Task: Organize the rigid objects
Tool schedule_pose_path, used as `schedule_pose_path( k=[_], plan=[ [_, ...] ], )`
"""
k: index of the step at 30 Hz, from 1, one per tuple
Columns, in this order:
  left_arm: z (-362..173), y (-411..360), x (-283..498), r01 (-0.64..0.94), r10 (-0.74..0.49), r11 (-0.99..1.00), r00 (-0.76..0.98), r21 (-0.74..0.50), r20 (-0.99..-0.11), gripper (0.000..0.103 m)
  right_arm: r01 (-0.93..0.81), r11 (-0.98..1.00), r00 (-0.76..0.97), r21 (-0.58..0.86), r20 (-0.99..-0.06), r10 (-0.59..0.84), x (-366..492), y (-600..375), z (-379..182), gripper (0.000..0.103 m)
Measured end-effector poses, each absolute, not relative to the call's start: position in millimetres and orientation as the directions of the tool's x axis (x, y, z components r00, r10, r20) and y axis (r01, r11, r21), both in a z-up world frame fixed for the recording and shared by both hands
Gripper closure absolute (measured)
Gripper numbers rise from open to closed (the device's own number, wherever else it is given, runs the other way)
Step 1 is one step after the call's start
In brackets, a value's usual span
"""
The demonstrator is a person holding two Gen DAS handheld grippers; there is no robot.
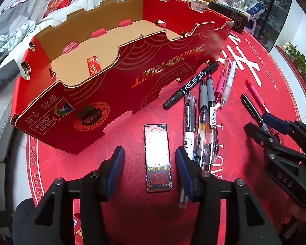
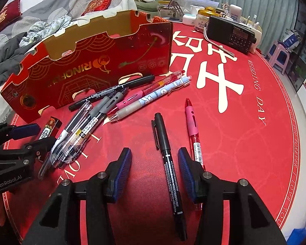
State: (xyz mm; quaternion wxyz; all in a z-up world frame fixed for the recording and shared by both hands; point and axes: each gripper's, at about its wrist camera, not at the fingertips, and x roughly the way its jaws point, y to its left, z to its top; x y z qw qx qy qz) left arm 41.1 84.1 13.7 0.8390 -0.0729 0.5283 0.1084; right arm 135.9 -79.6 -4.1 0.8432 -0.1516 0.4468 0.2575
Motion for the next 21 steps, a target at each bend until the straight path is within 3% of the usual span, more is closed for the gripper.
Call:
schedule_pose_path(
  k=[4, 5, 6, 8, 21],
  plan=[
    [14, 84, 43, -0.257, 0.1, 0.966, 0.402, -0.008, -0.91, 0.051, -0.573, 0.819, 0.473, -0.03, -0.828, 0.301, 136, -79, -4, 0.053],
    [15, 81, 44, -0.246, 0.091, 0.969, 0.403, -0.012, -0.911, 0.064, -0.573, 0.819, 0.475, -0.031, -0.827, 0.301, 135, -79, -4, 0.054],
    [16, 77, 44, -0.225, 0.085, 0.974, 0.405, -0.009, -0.91, 0.078, -0.573, 0.819, 0.476, -0.026, -0.824, 0.307, 135, -80, -4, 0.064],
    [16, 65, 44, -0.206, 0.115, 0.978, 0.396, 0.034, -0.911, 0.078, -0.577, 0.816, 0.462, 0.003, -0.823, 0.33, 136, -81, -3, 0.092],
    [17, 64, 43, -0.224, 0.113, 0.974, 0.393, 0.024, -0.912, 0.077, -0.561, 0.826, 0.446, 0.057, -0.82, 0.359, 134, -87, -3, 0.092]
  ],
)
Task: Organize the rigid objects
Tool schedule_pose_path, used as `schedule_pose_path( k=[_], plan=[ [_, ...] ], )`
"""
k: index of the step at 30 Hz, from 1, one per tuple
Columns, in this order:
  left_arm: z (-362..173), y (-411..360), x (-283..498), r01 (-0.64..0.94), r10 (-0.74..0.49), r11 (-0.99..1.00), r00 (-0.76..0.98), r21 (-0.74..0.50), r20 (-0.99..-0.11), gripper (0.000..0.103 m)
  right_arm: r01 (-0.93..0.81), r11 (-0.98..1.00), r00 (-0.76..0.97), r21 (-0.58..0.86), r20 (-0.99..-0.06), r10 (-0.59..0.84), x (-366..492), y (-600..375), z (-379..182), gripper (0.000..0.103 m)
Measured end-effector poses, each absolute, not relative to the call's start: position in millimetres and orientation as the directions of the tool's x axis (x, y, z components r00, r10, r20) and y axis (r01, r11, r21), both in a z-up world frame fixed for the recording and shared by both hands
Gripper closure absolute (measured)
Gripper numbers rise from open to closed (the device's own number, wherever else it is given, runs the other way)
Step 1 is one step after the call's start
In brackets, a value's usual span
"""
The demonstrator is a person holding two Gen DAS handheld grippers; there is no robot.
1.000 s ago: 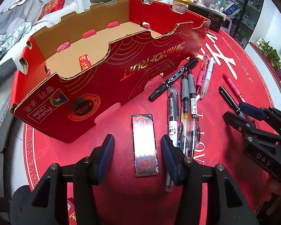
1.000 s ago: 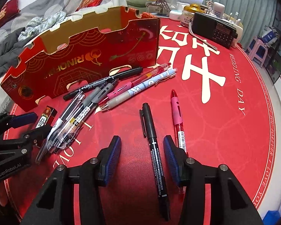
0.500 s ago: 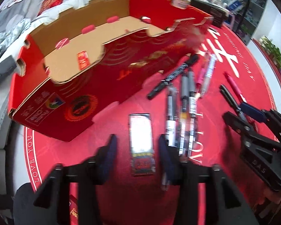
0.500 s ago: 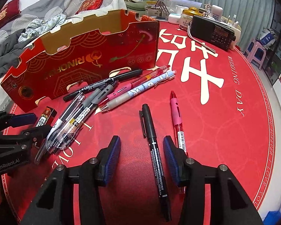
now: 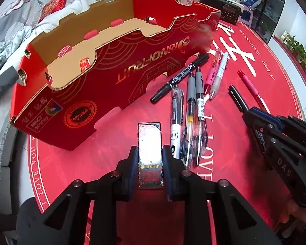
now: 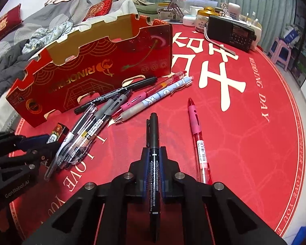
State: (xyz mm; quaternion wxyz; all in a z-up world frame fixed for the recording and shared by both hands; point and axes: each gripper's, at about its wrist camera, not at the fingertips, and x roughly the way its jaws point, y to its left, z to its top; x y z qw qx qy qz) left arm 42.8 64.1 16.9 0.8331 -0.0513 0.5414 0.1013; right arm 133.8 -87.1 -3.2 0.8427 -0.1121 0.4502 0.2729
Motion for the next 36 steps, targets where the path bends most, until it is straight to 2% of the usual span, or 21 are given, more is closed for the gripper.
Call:
schedule_pose_path(
  k=[10, 14, 22, 36],
  plan=[
    [18, 58, 33, -0.218, 0.105, 0.976, 0.384, 0.02, -0.918, 0.078, -0.52, 0.834, 0.361, 0.182, -0.838, 0.408, 119, -100, -2, 0.093],
    [18, 55, 24, -0.207, 0.079, 0.978, 0.389, -0.004, -0.918, 0.078, -0.508, 0.841, 0.357, 0.185, -0.844, 0.401, 108, -106, 0, 0.093],
    [18, 53, 15, -0.171, 0.07, 0.985, 0.397, 0.001, -0.915, 0.078, -0.543, 0.839, 0.382, 0.028, -0.882, 0.277, 91, -88, 0, 0.093],
    [17, 54, 9, -0.142, 0.053, 0.99, 0.438, -0.011, -0.897, 0.078, -0.53, 0.847, 0.375, -0.037, -0.907, 0.194, 92, -78, 1, 0.093]
  ],
)
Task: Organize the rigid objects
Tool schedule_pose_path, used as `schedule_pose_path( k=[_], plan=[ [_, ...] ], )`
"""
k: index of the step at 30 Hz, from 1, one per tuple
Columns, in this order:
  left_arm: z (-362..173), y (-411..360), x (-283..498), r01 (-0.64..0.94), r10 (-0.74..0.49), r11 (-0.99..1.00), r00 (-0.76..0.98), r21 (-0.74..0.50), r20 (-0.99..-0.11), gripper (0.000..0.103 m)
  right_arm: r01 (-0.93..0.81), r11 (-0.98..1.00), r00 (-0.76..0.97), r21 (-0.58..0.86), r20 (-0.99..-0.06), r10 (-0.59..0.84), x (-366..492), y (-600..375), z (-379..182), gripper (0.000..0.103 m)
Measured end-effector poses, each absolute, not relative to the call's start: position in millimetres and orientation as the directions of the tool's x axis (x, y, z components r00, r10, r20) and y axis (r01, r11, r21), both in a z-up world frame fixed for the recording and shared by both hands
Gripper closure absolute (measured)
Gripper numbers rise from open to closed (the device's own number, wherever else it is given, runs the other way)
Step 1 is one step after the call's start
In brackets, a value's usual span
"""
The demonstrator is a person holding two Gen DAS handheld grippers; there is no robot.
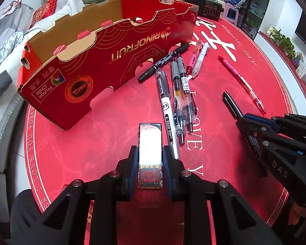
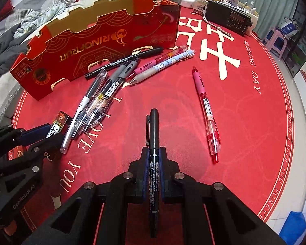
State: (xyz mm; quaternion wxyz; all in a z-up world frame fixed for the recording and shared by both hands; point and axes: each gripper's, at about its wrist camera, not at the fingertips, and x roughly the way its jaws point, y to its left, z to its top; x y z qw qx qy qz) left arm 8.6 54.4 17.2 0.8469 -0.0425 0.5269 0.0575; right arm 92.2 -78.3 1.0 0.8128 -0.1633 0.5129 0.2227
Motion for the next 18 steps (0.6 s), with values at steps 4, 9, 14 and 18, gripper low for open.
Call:
schedule_pose_path(
  k=[4, 9, 14, 18],
  plan=[
    [17, 54, 7, -0.134, 0.054, 0.991, 0.45, -0.008, -0.891, 0.078, -0.541, 0.84, 0.348, -0.045, -0.921, 0.174, 96, -75, 1, 0.093],
    [17, 54, 5, -0.128, 0.048, 0.992, 0.462, -0.014, -0.886, 0.078, -0.551, 0.833, 0.284, -0.044, -0.949, 0.138, 107, -69, 1, 0.093],
    [17, 56, 4, -0.119, 0.039, 0.993, 0.471, -0.02, -0.881, 0.078, -0.534, 0.844, 0.292, -0.053, -0.948, 0.125, 106, -70, 0, 0.093],
    [17, 56, 3, -0.109, 0.034, 0.994, 0.479, -0.021, -0.877, 0.078, -0.494, 0.868, 0.311, -0.054, -0.943, 0.119, 104, -70, 0, 0.093]
  ],
)
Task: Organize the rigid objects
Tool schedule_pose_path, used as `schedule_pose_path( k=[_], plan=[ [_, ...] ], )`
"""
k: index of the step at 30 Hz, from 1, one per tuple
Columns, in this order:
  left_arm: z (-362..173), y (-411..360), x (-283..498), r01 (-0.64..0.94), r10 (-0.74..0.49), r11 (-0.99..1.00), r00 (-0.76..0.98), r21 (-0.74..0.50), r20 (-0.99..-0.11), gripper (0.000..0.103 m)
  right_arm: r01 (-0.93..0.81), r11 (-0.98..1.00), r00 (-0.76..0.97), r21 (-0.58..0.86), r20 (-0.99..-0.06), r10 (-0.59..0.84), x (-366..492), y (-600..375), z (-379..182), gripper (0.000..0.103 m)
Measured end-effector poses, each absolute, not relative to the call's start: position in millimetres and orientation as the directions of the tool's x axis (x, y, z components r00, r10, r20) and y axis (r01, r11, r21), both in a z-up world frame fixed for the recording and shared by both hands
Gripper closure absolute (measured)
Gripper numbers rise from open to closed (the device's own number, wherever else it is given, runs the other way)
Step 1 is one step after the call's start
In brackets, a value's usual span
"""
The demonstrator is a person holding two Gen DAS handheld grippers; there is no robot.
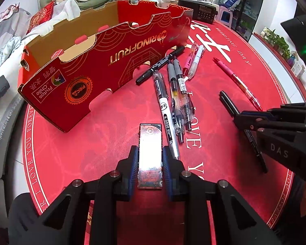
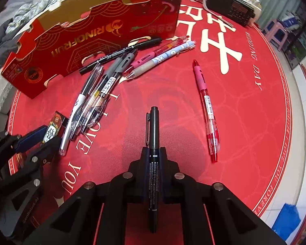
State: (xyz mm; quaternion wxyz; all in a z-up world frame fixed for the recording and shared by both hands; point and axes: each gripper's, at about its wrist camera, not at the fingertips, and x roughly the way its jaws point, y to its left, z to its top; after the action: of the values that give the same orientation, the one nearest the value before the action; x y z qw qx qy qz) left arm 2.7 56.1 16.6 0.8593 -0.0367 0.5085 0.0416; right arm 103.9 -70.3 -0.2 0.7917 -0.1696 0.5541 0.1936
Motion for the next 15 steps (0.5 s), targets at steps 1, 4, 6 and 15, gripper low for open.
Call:
schedule_pose_path(
  k=[1, 4, 6, 15],
  plan=[
    [16, 56, 3, -0.108, 0.035, 0.994, 0.482, -0.02, -0.876, 0.078, -0.491, 0.87, 0.312, -0.05, -0.942, 0.122, 104, -70, 0, 0.093],
    [16, 56, 0, -0.109, 0.042, 0.994, 0.49, -0.014, -0.871, 0.078, -0.478, 0.878, 0.31, -0.026, -0.94, 0.141, 101, -73, 1, 0.093],
    [16, 56, -1, -0.111, 0.044, 0.994, 0.494, -0.013, -0.868, 0.078, -0.487, 0.873, 0.313, -0.019, -0.937, 0.154, 94, -72, 1, 0.093],
    [20, 59, -4, -0.123, 0.048, 0.992, 0.508, -0.017, -0.86, 0.078, -0.496, 0.868, 0.339, 0.012, -0.918, 0.207, 75, -65, 15, 0.093]
  ],
)
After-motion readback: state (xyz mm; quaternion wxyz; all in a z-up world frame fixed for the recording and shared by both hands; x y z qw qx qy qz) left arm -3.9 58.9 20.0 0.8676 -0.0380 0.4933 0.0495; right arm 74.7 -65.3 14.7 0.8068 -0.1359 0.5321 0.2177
